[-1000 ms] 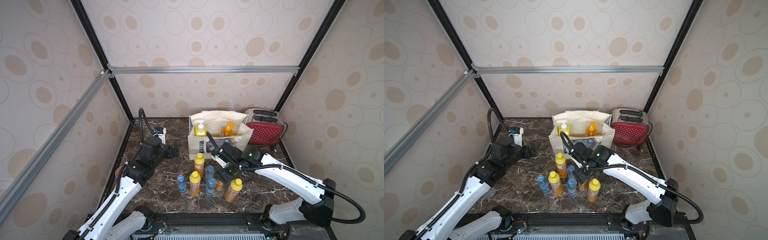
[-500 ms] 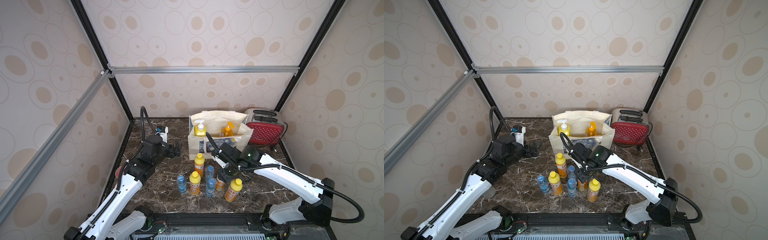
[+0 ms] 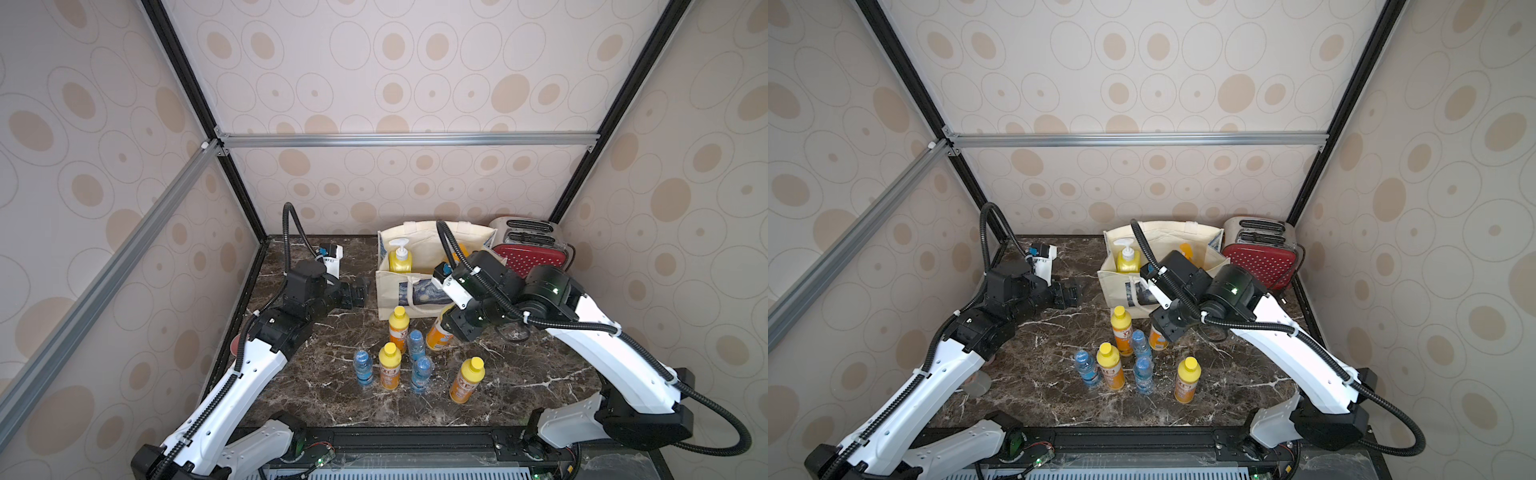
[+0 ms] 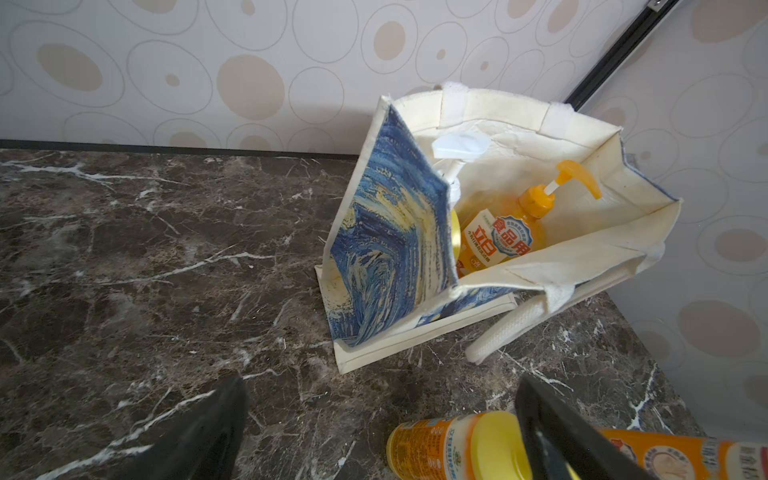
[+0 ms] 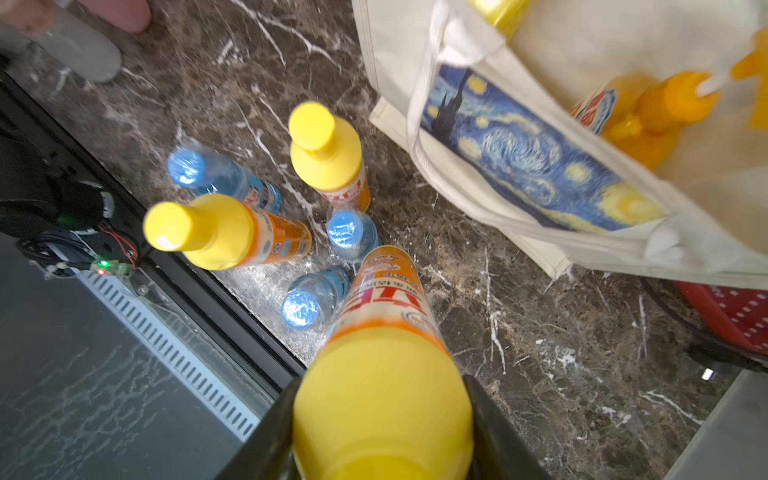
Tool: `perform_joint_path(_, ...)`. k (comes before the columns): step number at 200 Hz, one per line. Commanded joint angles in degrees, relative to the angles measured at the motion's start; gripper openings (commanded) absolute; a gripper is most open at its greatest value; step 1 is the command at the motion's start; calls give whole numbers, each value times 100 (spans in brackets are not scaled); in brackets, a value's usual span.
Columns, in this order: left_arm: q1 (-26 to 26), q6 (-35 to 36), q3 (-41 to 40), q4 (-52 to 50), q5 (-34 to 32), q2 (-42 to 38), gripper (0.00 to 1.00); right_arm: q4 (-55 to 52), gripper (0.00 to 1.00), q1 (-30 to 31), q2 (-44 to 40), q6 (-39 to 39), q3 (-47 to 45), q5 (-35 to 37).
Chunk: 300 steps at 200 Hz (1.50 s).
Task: Pack dish soap into the shopping bag
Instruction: Pick up the bottle of dish soap at the center of the board, then place the bottle of dish soap in the shopping bag.
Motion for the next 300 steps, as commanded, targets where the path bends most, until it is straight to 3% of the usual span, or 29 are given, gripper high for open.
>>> perform_joint_path(1,-12,-13,311,18,328,96,99,26,25,-10,-9,-311,707,-7)
perform_joint_path(29,-19,-49,397,58,462,261,99,247,23,-141,58,-466,1417,-189)
perform_joint_path(65,-27,-136,444,193,643,517,99,618,22,-293,328,-675,2303,140)
perform_joint_path(105,-45,-137,531,240,742,812,90,1330,22,-622,658,-895,3013,461)
perform_joint_path(184,-67,-145,739,286,949,1018,81,2868,21,-1676,1407,-940,3108,11)
perform_joint_path(236,-65,-154,950,252,945,1059,81,3341,21,-1820,2291,-1107,3153,-26)
perform_joint_path(300,-65,-203,1188,260,824,1392,83,3920,20,-2096,2689,-998,2559,-71)
